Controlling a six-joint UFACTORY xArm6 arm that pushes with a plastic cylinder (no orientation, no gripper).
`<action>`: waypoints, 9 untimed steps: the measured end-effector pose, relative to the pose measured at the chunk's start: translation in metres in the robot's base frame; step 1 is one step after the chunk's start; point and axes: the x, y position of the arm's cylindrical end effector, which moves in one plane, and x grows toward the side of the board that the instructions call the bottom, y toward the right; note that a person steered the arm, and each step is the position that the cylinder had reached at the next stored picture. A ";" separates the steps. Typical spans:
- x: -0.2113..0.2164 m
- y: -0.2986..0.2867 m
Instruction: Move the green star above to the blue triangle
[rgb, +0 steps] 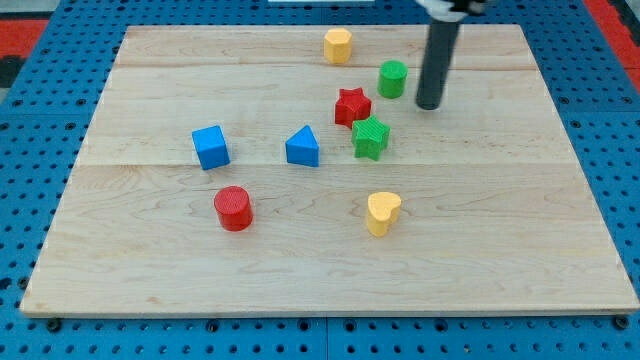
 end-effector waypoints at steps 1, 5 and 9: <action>-0.052 -0.042; 0.046 -0.072; 0.046 -0.180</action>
